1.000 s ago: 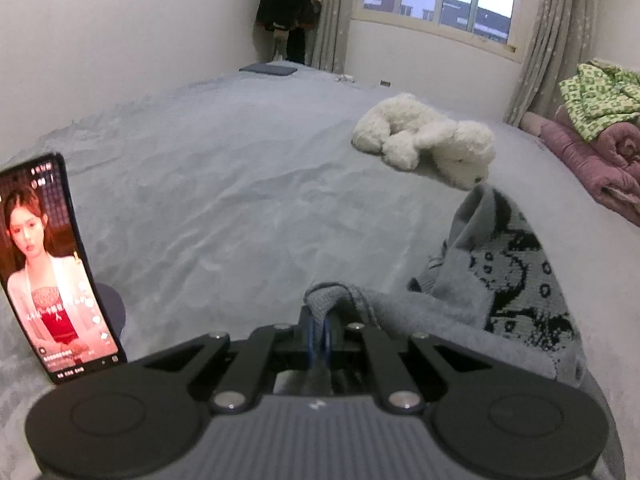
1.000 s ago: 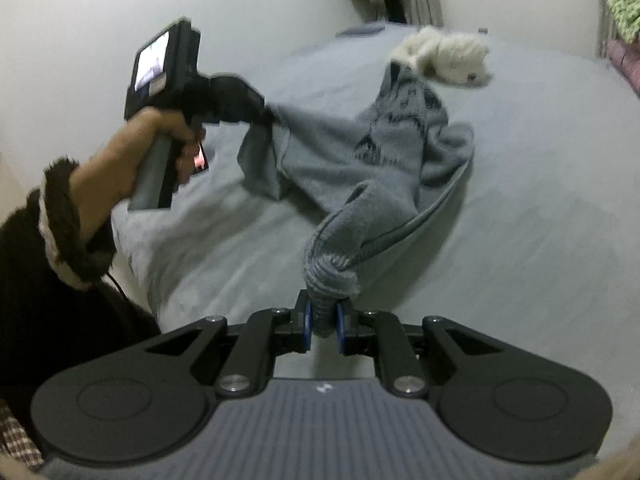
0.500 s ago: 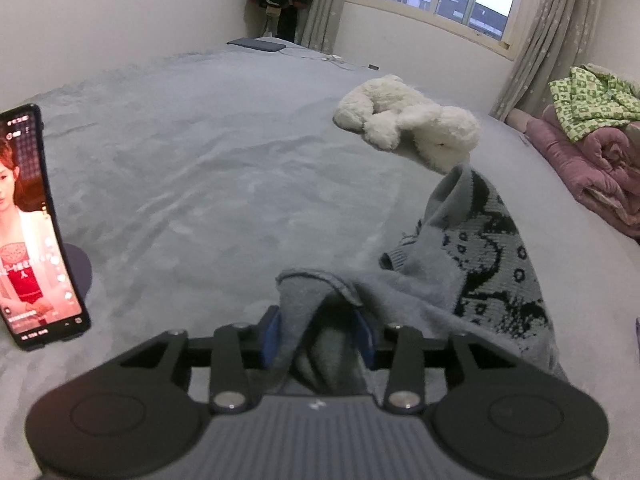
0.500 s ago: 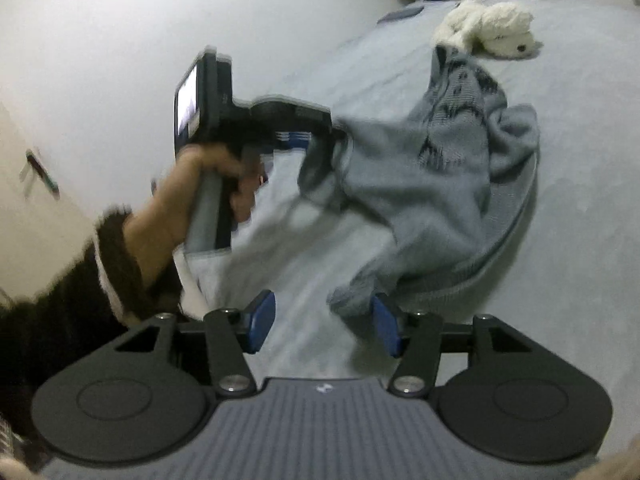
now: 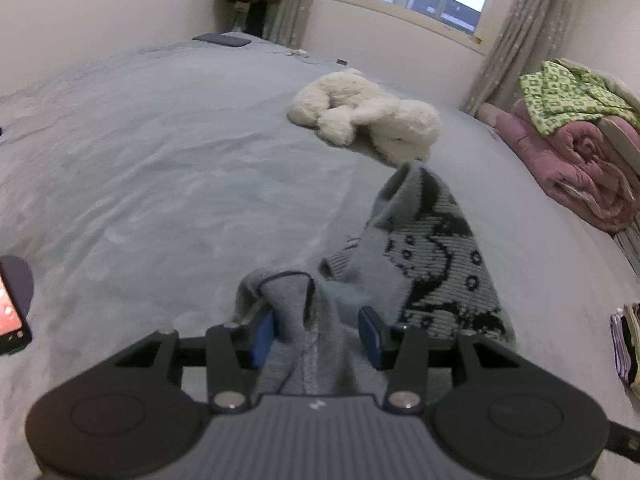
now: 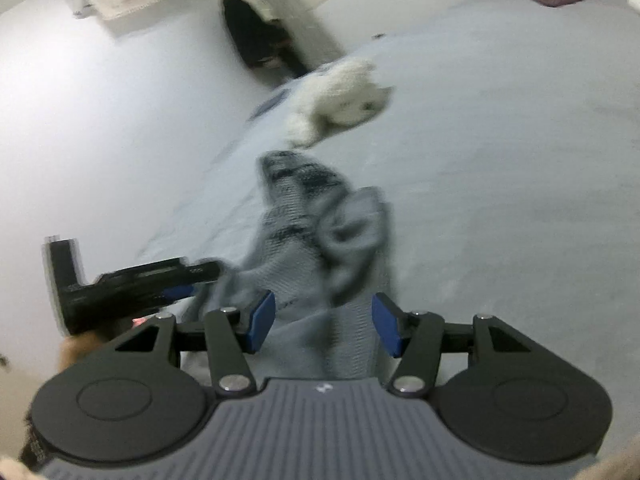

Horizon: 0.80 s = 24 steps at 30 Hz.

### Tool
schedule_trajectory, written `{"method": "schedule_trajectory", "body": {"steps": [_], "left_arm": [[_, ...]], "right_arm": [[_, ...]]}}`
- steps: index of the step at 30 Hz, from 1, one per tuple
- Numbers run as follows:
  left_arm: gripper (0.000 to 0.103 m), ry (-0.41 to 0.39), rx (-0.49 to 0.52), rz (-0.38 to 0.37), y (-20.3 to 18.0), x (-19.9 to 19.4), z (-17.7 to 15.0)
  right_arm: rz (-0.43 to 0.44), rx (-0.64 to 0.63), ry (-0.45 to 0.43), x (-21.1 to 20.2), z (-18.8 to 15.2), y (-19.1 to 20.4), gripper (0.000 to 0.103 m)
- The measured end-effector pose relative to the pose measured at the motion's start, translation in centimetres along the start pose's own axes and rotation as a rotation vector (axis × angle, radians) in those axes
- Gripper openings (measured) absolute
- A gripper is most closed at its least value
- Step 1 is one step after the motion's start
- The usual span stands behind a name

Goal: Fold clothes

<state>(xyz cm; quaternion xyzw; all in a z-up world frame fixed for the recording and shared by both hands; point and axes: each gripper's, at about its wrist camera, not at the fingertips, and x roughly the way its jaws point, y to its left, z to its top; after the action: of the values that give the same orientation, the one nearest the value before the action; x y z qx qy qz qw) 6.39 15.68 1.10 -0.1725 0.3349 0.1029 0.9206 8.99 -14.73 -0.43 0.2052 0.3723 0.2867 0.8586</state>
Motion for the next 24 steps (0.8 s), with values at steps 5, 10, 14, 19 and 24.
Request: {"method": "schedule_trajectory", "body": {"steps": [5, 10, 14, 19, 24], "left_arm": [[0.046, 0.010, 0.011, -0.024, -0.1, 0.6, 0.3], [0.042, 0.020, -0.027, -0.076, 0.9, 1.6, 1.2], [0.043, 0.039, -0.063, -0.114, 1.3, 2.2, 1.5], [0.043, 0.052, -0.061, -0.109, 1.3, 2.6, 1.3], [0.045, 0.054, -0.082, -0.104, 1.3, 2.6, 1.5]], "right_arm": [[-0.066, 0.034, 0.014, 2.5, 0.0, -0.8, 0.058], [-0.089, 0.043, 0.044, 5.2, 0.1, -0.7, 0.058], [-0.082, 0.041, 0.020, 6.3, 0.7, -0.5, 0.058], [-0.104, 0.060, -0.027, 8.2, 3.5, -1.2, 0.058], [-0.099, 0.065, 0.016, 11.6, 5.4, -1.6, 0.048]]}}
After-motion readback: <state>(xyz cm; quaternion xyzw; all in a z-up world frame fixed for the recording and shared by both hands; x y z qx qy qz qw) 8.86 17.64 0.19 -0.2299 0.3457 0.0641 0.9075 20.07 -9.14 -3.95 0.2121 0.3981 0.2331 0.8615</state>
